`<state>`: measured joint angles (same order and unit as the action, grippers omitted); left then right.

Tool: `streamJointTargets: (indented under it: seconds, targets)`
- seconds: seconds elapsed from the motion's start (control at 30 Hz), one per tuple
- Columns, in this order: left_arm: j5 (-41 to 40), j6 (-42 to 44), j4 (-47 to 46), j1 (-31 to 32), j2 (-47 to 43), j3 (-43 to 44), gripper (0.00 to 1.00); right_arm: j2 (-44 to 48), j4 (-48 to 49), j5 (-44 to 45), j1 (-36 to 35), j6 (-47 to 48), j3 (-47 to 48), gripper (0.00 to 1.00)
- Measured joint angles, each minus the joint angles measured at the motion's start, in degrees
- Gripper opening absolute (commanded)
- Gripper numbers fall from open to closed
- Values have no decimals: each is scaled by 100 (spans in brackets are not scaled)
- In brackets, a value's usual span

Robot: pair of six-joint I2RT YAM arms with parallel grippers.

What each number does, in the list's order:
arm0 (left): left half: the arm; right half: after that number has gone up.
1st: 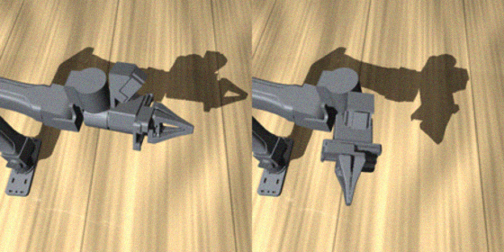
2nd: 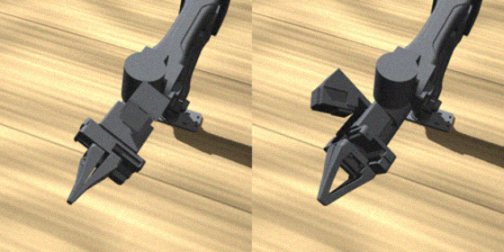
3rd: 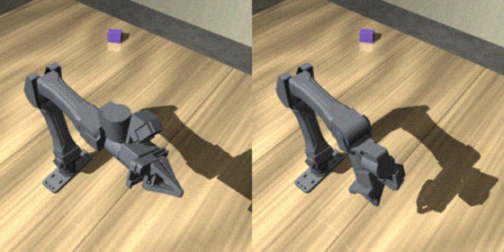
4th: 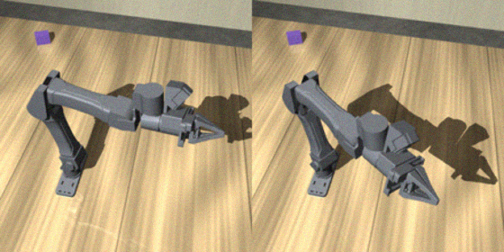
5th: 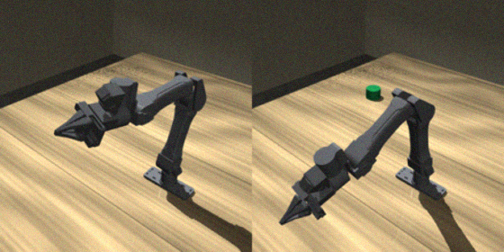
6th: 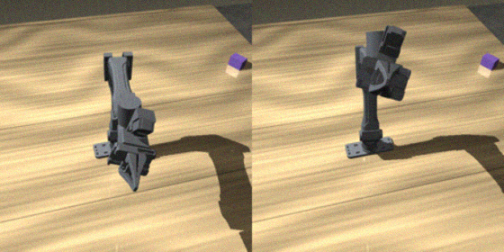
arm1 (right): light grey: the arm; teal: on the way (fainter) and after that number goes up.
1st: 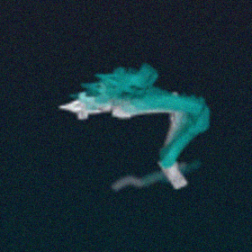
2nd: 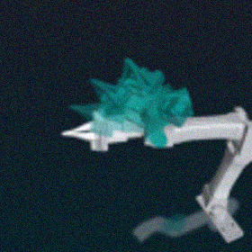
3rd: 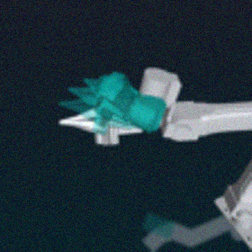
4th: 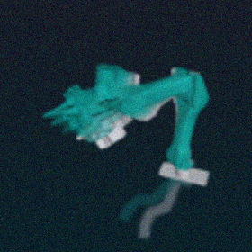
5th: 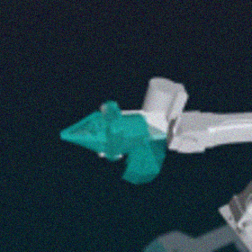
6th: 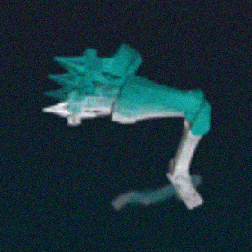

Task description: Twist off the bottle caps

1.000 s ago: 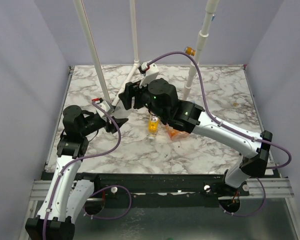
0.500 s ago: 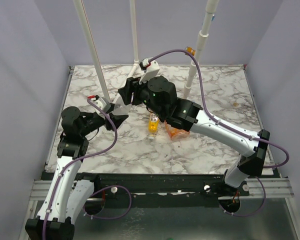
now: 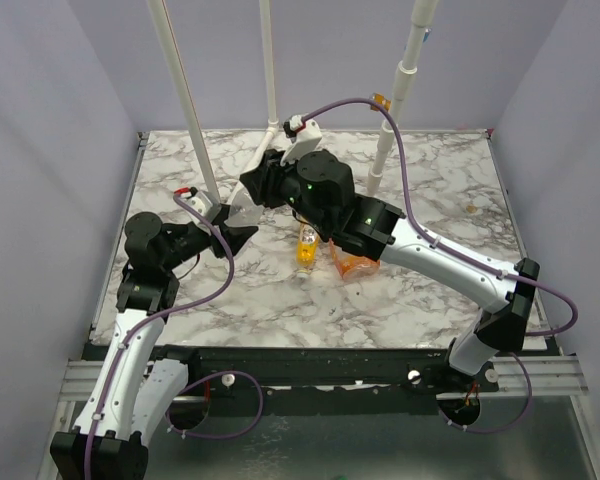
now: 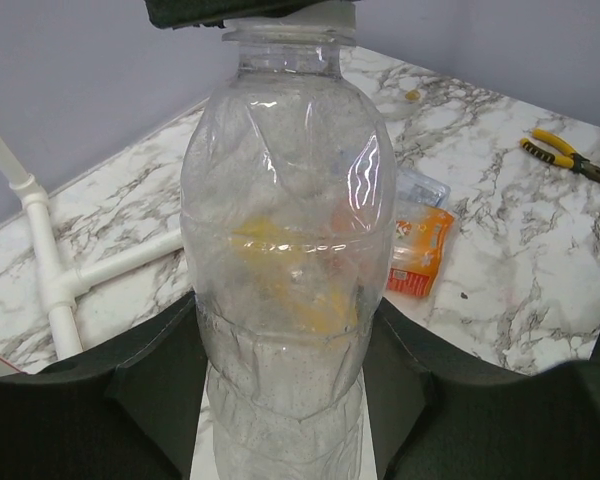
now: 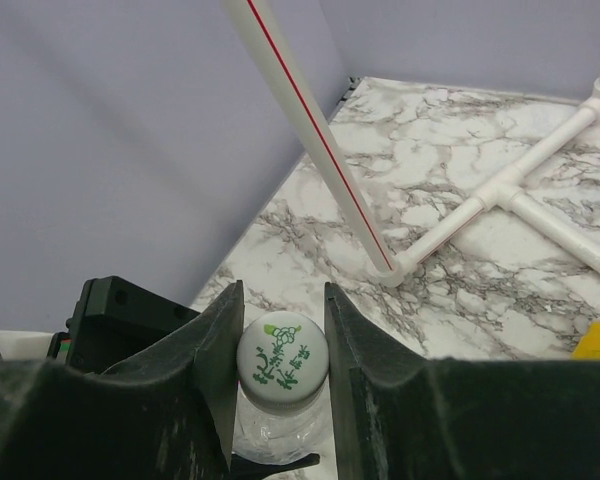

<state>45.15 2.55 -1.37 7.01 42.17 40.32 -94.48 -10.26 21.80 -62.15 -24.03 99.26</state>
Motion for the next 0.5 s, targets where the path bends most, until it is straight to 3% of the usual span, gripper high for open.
streamJointTargets:
  seconds: [0.13,0.27,0.5]
  targets:
    - [-20,-61,-98,26,50,0,28,0,61,-120,13,11,-7,1]
    - [28,-328,-188,42,155,28,27,24,369,-542,146,140,-157,1]
    - [688,-1204,-212,52,426,444,27,437,1198,-2660,734,400,-697,1]
